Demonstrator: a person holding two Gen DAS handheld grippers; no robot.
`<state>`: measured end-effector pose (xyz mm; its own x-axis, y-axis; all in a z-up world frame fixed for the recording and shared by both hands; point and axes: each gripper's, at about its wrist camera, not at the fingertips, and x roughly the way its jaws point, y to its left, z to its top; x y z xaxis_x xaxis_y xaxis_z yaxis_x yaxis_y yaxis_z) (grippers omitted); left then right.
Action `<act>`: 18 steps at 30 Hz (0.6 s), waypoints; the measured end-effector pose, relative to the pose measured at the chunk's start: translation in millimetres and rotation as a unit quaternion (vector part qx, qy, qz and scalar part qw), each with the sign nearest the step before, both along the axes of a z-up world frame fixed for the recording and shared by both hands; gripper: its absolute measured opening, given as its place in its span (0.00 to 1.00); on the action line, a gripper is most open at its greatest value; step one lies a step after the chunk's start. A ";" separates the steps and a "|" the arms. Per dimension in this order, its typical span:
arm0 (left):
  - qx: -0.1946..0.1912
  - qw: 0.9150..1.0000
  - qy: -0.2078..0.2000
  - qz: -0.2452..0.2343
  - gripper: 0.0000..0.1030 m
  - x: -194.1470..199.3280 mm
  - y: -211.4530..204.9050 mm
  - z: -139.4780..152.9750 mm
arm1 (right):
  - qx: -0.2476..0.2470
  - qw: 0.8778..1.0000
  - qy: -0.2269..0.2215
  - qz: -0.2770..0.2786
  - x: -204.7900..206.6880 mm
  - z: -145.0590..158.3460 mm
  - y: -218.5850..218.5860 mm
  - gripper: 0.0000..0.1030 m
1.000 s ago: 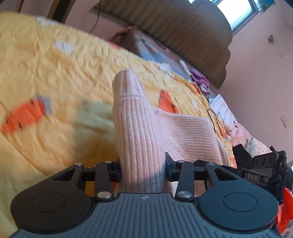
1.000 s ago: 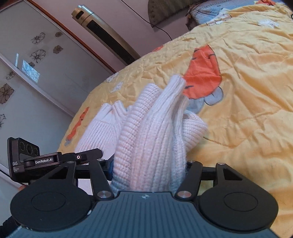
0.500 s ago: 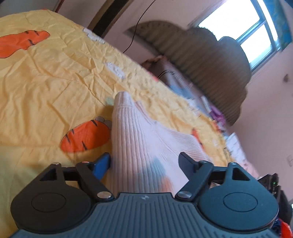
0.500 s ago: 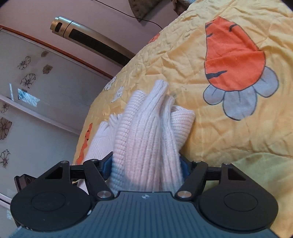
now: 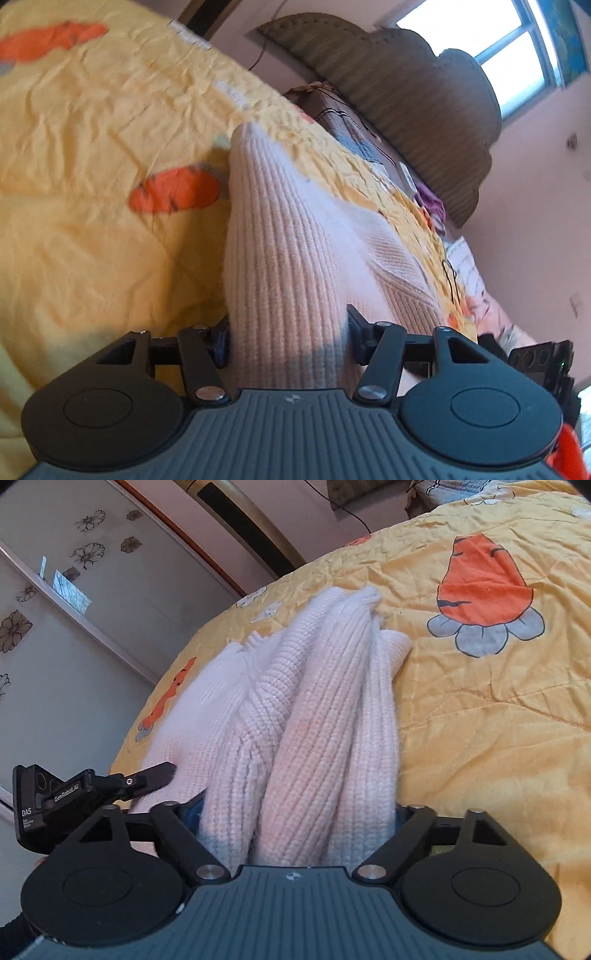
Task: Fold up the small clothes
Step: 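Lift the sweater bundle with both grippers and fold it over itself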
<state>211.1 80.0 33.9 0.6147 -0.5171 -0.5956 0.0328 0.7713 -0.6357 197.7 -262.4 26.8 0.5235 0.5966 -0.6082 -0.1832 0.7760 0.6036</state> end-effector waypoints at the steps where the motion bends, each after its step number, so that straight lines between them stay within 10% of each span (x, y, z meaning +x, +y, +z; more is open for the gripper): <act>1: 0.017 1.000 -0.001 -0.008 0.55 -3.7 -0.4 7.6 | 0.009 1.000 0.000 0.000 -2.9 5.4 -2.2 0.66; 13: 0.013 0.999 -0.007 0.029 0.82 -48.7 12.3 -6.3 | 0.081 0.996 0.035 -0.033 -29.6 -10.0 -15.9 0.76; 18: 0.093 0.994 -0.040 0.031 0.85 -66.8 -4.9 -1.3 | 0.076 0.996 0.024 -0.030 -49.5 1.9 -28.8 0.89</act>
<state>144.3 75.1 32.7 0.6908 -0.3621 -0.6259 0.0262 0.8776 -0.4787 148.2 -291.2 28.7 0.5335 0.6526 -0.5380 -0.1078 0.6834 0.7220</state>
